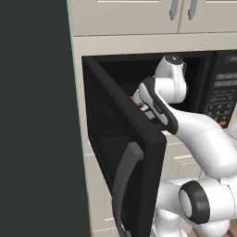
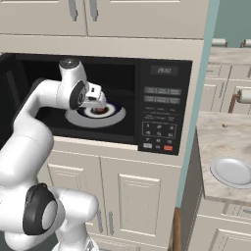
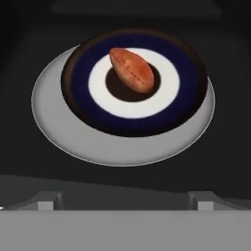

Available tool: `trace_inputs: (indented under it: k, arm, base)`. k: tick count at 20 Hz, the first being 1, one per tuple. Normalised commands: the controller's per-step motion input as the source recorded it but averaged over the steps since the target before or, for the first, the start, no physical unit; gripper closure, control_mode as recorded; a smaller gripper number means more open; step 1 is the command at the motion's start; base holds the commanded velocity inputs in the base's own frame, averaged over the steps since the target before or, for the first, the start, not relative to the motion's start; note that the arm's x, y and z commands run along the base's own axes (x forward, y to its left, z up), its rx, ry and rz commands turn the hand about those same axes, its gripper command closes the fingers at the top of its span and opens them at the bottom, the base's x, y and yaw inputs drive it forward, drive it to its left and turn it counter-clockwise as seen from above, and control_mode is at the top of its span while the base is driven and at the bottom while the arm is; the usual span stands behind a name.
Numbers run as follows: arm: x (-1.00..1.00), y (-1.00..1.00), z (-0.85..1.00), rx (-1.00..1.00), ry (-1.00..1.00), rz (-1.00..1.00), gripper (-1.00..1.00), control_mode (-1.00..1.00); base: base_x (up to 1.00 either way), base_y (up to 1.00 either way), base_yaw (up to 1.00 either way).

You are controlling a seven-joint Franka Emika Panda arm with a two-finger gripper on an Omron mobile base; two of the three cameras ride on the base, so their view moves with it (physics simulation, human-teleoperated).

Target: Pick the sweet potato from the microwave and place it on plate located on the counter.

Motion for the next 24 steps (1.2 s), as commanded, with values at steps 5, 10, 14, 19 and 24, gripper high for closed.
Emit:
trace_inputs:
  k: [5,10,14,19,24]
  arm:
    - [0.73,0.02,-0.24,0.00,-0.11,0.01,-1.00,-1.00]
    - [0.69,0.00,-0.21,0.00,0.00,0.01,-1.00,-1.00]
    - [0.58,0.00,-0.15,0.00,0.00,0.01,-1.00,-1.00]
    - [0.63,0.00,-0.36,0.00,0.00,0.01,-1.00,-1.00]
    - [0.49,0.00,-0.32,0.00,0.00,0.02,-1.00,-1.00]
  base:
    - [0.00,0.00,0.00]
    - [0.00,0.00,0.00]
    - [0.00,0.00,0.00]
    - [0.00,0.00,0.00]
    - [0.00,0.00,0.00]
